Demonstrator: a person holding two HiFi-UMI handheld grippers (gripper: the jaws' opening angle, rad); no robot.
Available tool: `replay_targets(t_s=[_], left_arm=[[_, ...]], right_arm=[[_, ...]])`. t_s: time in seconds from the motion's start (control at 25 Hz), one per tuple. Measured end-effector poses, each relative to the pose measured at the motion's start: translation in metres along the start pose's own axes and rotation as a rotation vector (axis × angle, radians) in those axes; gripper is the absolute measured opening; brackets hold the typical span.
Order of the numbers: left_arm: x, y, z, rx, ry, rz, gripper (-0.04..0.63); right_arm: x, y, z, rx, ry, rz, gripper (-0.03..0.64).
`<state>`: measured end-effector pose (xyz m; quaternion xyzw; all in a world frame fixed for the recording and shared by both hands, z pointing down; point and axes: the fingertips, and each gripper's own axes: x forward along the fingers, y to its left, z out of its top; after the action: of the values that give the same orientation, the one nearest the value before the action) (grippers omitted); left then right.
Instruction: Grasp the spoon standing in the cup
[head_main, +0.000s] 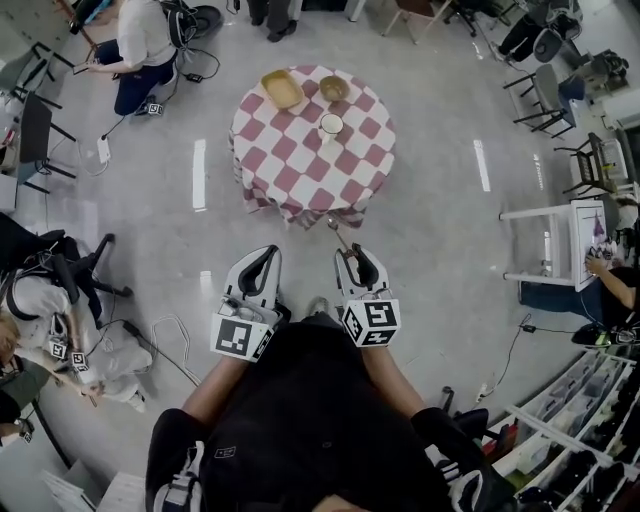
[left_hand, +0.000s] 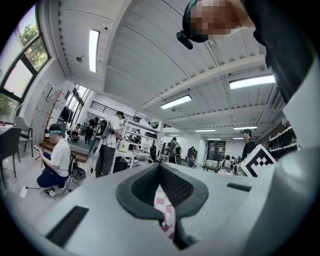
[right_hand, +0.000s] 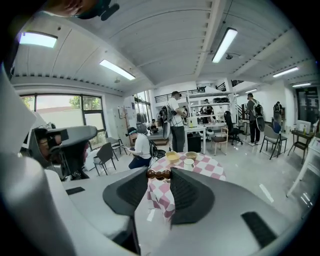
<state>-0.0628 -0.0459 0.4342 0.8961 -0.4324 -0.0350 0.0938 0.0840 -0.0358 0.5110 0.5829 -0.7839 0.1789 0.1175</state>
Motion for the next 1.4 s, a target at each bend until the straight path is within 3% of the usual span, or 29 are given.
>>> replay_targets(t_s=[0.32,0.68,1.4], left_arm=[[-0.005,-0.059,-0.007,0.011,-0.022,0.027,0.009],[0.001,-0.107,-0.018,0.004,-0.023,0.013,0.009],[0.008,-0.112,-0.015,0.022,-0.023,0.0,0.009]], right_arm=[[-0.061,-0.007,-0.012,-0.001,-0.026,0.09,0.156],[-0.091,-0.034,-0.026,-0.006,-0.025,0.104,0.156],[-0.096,-0.043,-0.026,-0.015,-0.033,0.094,0.156]])
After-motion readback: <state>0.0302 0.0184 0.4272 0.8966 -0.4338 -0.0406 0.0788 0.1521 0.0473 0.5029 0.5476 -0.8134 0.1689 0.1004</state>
